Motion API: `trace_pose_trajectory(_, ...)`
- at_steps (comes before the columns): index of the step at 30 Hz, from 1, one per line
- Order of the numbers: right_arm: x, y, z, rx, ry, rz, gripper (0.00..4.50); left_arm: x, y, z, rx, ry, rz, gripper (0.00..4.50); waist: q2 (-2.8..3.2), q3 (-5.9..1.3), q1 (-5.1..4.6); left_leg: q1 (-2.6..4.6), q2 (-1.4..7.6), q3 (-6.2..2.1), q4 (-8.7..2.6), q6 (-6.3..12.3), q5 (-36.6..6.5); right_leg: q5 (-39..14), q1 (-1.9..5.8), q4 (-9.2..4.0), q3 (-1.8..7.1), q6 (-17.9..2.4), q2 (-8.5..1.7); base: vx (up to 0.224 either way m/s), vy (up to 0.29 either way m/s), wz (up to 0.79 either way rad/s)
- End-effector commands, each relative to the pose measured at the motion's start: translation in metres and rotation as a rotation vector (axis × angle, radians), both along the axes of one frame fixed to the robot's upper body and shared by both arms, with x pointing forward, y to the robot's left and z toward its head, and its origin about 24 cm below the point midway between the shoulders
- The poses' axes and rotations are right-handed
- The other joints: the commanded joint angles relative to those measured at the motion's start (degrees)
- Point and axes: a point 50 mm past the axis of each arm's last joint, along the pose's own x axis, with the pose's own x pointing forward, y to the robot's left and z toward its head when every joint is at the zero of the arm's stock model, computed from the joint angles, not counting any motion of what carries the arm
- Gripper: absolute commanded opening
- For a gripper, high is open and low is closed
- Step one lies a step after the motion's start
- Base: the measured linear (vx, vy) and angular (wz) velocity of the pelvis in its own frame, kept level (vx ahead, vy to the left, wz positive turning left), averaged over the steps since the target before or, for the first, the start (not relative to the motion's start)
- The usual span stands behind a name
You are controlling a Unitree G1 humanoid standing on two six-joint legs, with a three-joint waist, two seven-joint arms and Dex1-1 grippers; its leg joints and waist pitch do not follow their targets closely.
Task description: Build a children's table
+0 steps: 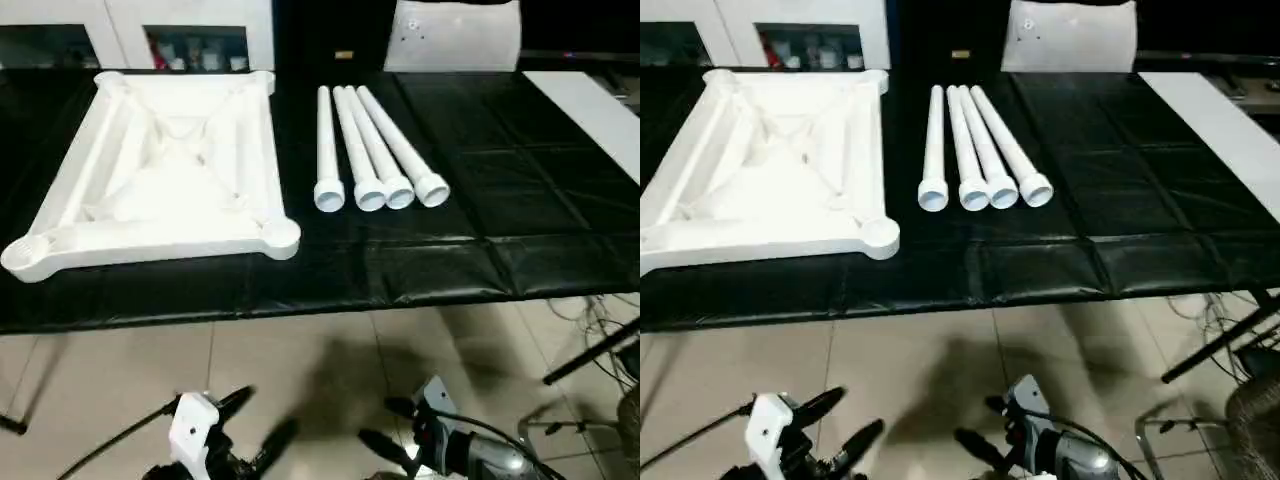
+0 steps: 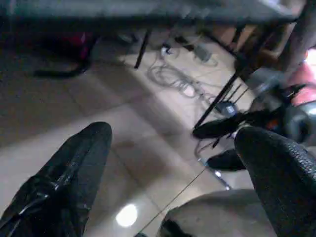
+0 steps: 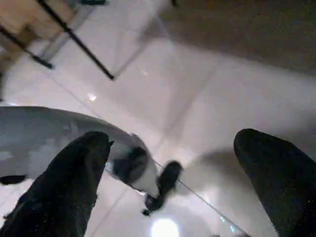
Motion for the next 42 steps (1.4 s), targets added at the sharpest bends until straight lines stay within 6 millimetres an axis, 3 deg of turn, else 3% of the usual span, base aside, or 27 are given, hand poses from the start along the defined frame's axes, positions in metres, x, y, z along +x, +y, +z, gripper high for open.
trace_pose_trajectory(1,0.000,0.000,0.003,0.054,-0.016,0.013,4.49,0.000,-0.002,0.015,-0.029,-0.022,-0.018,4.46,0.24,-0.98,-0.24,-0.45,4.31,-1.01,-5.41,8.00,-8.61,-1.06,1.39,-4.82,4.40,-17.58,-5.15,0.000,0.000,0.00)
trace_pose_trajectory(4,0.001,-0.001,0.008,0.102,-0.055,0.014,4.49,0.001,-0.003,0.039,-0.037,-0.064,-0.023,4.46,0.39,-1.03,-0.27,-0.47,4.27,-0.95,-5.37,7.86,-6.86,-0.97,1.39,-4.75,4.43,-17.20,-5.08,0.000,0.000,0.00)
trace_pose_trajectory(9,0.003,0.001,0.014,0.230,-0.094,-0.027,4.49,0.017,0.005,0.075,-0.046,-0.172,0.070,4.46,0.47,-1.84,-0.33,-0.58,3.96,-0.86,-4.50,10.62,-0.53,6.03,1.51,-3.90,4.16,-18.15,-4.72,0.000,0.000,0.00)
trace_pose_trajectory(13,0.003,0.002,0.016,0.253,-0.102,0.014,4.49,0.024,0.008,0.088,-0.044,-0.205,0.088,4.46,0.51,-2.22,-0.19,-0.54,3.80,-0.79,-4.06,12.23,2.21,7.65,1.44,-3.61,3.96,-18.46,-4.58,0.000,0.000,0.00)
trace_pose_trajectory(14,0.044,-0.001,0.066,0.262,-0.291,0.005,4.49,0.026,0.008,0.088,-0.028,-0.201,0.091,4.46,0.62,-2.34,-0.14,-0.50,3.78,-0.84,-3.92,12.41,3.08,7.57,1.40,-3.53,3.88,-18.35,-4.55,0.000,0.000,0.00)
trace_pose_trajectory(15,0.062,0.019,0.130,0.353,-0.406,0.044,4.49,0.030,0.007,0.085,-0.024,-0.196,0.089,4.46,0.31,-1.82,0.69,0.20,3.70,-1.71,-3.79,12.41,7.28,12.05,1.91,-3.59,4.24,-13.27,-3.37,0.000,0.000,0.00)
trace_pose_trajectory(16,0.056,0.042,0.176,0.414,-0.456,0.135,4.49,0.033,0.004,0.084,-0.023,-0.190,0.088,4.46,0.06,-2.27,1.18,0.52,3.88,-2.26,-3.51,12.70,10.33,15.87,2.23,-3.32,4.28,-11.16,-3.49,0.000,0.000,0.00)
trace_pose_trajectory(17,0.048,0.054,0.197,0.431,-0.475,0.190,4.49,0.034,0.002,0.083,-0.021,-0.182,0.088,4.46,-0.49,-2.58,0.68,-0.15,3.52,-2.53,-3.79,12.46,13.80,19.46,2.68,-2.64,4.15,-8.53,-3.51,0.000,0.000,0.00)
trace_pose_trajectory(18,0.049,0.060,0.198,0.397,-0.482,0.205,4.49,0.035,0.000,0.081,-0.001,-0.174,0.089,4.46,0.74,-2.09,0.41,-0.06,3.18,-1.81,-4.39,10.30,8.18,12.72,1.62,-3.54,4.49,-7.20,-3.88,-0.080,-0.012,-0.16)
trace_pose_trajectory(19,0.050,0.063,0.193,0.361,-0.488,0.208,4.49,0.036,0.000,0.080,0.011,-0.168,0.087,4.46,0.88,-1.99,0.10,0.06,3.25,-1.36,-4.71,8.68,3.62,7.26,1.11,-4.16,4.62,-7.21,-3.90,-0.039,-0.066,-0.06)
trace_pose_trajectory(20,0.054,0.066,0.185,0.294,-0.504,0.208,4.49,0.036,0.000,0.077,0.021,-0.152,0.088,4.46,0.41,-1.73,-0.10,-0.09,2.74,-0.71,-5.13,5.29,-3.41,-2.82,0.95,-5.50,5.03,-6.53,-4.00,-0.039,-0.066,-0.06)
trace_pose_trajectory(21,0.057,0.073,0.171,0.227,-0.509,0.218,4.49,0.035,-0.001,0.073,0.029,-0.135,0.090,4.46,1.73,-0.51,0.42,0.61,2.80,-0.57,-6.08,1.30,-11.96,-15.90,-0.52,-7.14,5.57,-5.55,-4.28,0.002,-0.083,0.01)
trace_pose_trajectory(22,0.057,0.073,0.171,0.227,-0.509,0.218,4.49,0.035,-0.001,0.073,0.029,-0.135,0.090,4.46,1.36,-0.14,0.17,1.22,2.83,-0.80,-6.05,-0.74,-16.91,-23.17,-1.13,-8.20,5.84,-5.02,-4.66,0.000,0.000,0.00)
trace_pose_trajectory(23,0.057,0.078,0.165,0.218,-0.504,0.224,4.49,0.035,-0.001,0.072,0.033,-0.130,0.092,4.46,0.44,-0.83,0.36,1.50,2.99,-1.62,-6.38,-2.64,-19.07,-28.82,-0.17,-8.23,5.74,-3.54,-4.81,0.000,0.000,0.00)
trace_pose_trajectory(24,0.056,0.083,0.155,0.219,-0.497,0.217,4.49,0.034,-0.002,0.070,0.039,-0.122,0.094,4.46,-0.49,-1.60,0.57,1.62,3.45,-1.51,-6.47,-2.80,-16.10,-21.50,-0.22,-7.39,6.17,-4.23,-4.28,0.000,0.000,0.00)
trace_pose_trajectory(25,0.055,0.083,0.153,0.222,-0.498,0.218,4.49,0.034,-0.002,0.070,0.038,-0.120,0.094,4.46,-0.07,-1.40,0.70,1.53,3.41,-1.58,-6.72,-2.69,-15.42,-17.83,-0.39,-6.89,6.17,-5.08,-3.84,0.000,0.000,0.00)
trace_pose_trajectory(26,0.052,0.082,0.157,0.248,-0.486,0.191,4.49,0.034,-0.001,0.071,0.032,-0.124,0.112,4.46,-0.13,-2.53,0.44,0.89,3.41,-1.80,-6.46,-1.90,-9.75,-6.85,0.93,-5.49,5.84,-6.77,-3.41,0.000,0.000,0.00)
trace_pose_trajectory(27,0.051,0.082,0.158,0.252,-0.484,0.185,4.49,0.034,-0.001,0.071,0.032,-0.125,0.115,4.46,0.13,-3.08,0.68,1.17,3.18,-1.49,-5.42,-0.07,-0.73,7.79,0.78,-4.31,5.65,-8.59,-2.86,0.000,0.000,0.00)
trace_pose_trajectory(28,0.048,0.079,0.171,0.281,-0.450,0.142,4.49,0.035,0.002,0.073,0.025,-0.134,0.141,4.46,-0.41,-3.19,0.37,0.62,2.86,-1.43,-5.16,1.08,3.43,13.78,1.31,-3.80,5.56,-9.24,-2.60,0.000,0.000,0.00)
trace_pose_trajectory(29,0.045,0.078,0.179,0.291,-0.428,0.127,4.49,0.035,0.003,0.074,0.022,-0.141,0.154,4.46,0.16,-3.18,0.80,0.65,2.54,-1.45,-4.68,2.22,9.18,21.63,1.49,-3.35,5.40,-9.36,-2.25,0.000,0.000,0.00)
trace_pose_trajectory(31,0.043,0.077,0.185,0.292,-0.412,0.114,4.49,0.036,0.005,0.076,0.020,-0.144,0.163,4.46,0.08,-2.72,0.74,0.37,2.39,-1.28,-5.11,2.13,6.37,20.48,1.72,-3.86,5.32,-9.06,-2.50,0.000,0.000,0.00)
trace_pose_trajectory(32,0.049,0.071,0.196,0.288,-0.435,0.015,4.49,0.043,0.012,0.080,0.042,-0.180,0.265,4.46,-0.42,-2.87,0.47,0.43,2.44,-0.90,-5.24,1.75,1.41,15.80,1.71,-4.23,5.42,-9.16,-2.71,0.000,0.000,0.00)
trace_pose_trajectory(33,0.053,0.066,0.199,0.279,-0.453,-0.048,4.49,0.048,0.017,0.083,0.052,-0.205,0.334,4.46,-0.76,-2.80,0.01,-0.02,2.57,-0.85,-5.69,1.09,-2.98,9.96,1.75,-4.55,5.49,-9.22,-3.14,0.000,0.000,0.00)
trace_pose_trajectory(36,0.059,0.057,0.200,0.260,-0.480,-0.165,4.49,0.056,0.025,0.083,0.076,-0.207,0.438,4.46,-0.49,-2.72,0.28,0.51,2.92,-1.01,-5.86,-0.27,-6.44,-2.98,1.41,-5.73,5.70,-8.18,-3.65,0.000,0.000,0.00)
trace_pose_trajectory(38,0.061,0.047,0.200,0.235,-0.498,-0.271,4.49,0.062,0.027,0.082,0.097,-0.208,0.485,4.46,-0.36,-3.21,0.27,0.53,2.98,-1.09,-5.75,-0.93,-5.16,-2.20,1.47,-5.41,5.69,-7.58,-3.46,0.000,0.000,0.00)
trace_pose_trajectory(41,0.061,0.036,0.202,0.202,-0.499,-0.404,4.49,0.072,0.028,0.081,0.114,-0.219,0.530,4.46,0.09,-3.77,0.67,1.23,2.80,-1.02,-5.16,-2.10,-0.58,6.09,1.20,-4.89,5.62,-7.30,-3.01,0.000,0.000,0.00)
trace_pose_trajectory(42,0.063,0.030,0.201,0.108,-0.524,-0.487,4.49,0.079,0.027,0.082,0.130,-0.233,0.559,4.46,0.17,-3.86,0.85,0.85,2.62,-1.17,-5.24,-2.49,0.40,8.64,1.55,-4.59,5.46,-7.14,-2.90,0.000,0.000,0.00)
